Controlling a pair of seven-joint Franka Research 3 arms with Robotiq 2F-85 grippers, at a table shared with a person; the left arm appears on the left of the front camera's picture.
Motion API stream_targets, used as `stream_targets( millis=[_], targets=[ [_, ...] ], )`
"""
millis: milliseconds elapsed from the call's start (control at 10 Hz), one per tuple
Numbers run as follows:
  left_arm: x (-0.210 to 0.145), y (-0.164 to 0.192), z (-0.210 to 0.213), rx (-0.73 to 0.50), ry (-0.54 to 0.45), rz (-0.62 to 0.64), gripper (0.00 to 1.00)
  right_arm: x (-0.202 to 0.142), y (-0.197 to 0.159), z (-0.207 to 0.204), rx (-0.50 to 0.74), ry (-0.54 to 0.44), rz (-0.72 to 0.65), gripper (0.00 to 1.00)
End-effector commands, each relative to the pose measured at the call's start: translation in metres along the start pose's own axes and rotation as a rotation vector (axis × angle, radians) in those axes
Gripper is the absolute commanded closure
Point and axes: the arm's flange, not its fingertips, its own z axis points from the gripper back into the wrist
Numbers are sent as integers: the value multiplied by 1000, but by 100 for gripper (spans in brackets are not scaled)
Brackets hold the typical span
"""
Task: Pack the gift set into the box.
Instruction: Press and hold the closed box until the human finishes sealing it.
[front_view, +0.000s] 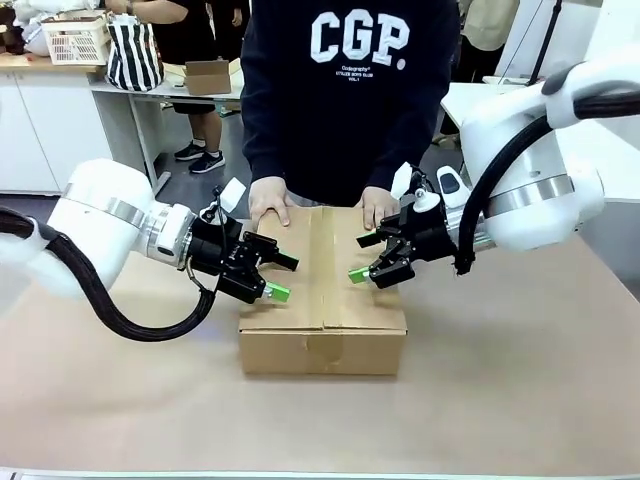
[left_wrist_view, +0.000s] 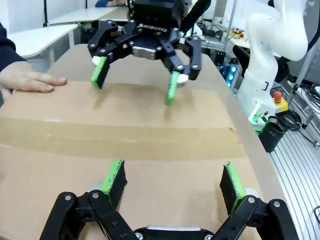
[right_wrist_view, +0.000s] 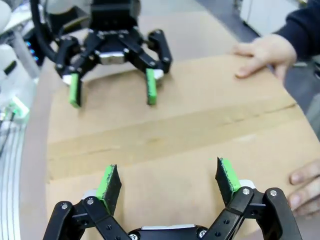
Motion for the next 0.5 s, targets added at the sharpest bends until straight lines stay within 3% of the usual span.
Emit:
stream_targets(
  millis=[0,400],
  targets=[
    [-4,3,-1,29,14,31,0,-18,2,-4,76,0,45,0],
    [-7,5,-5,71,74,13,0,-31,6,-19,95,138,54,0]
  ],
)
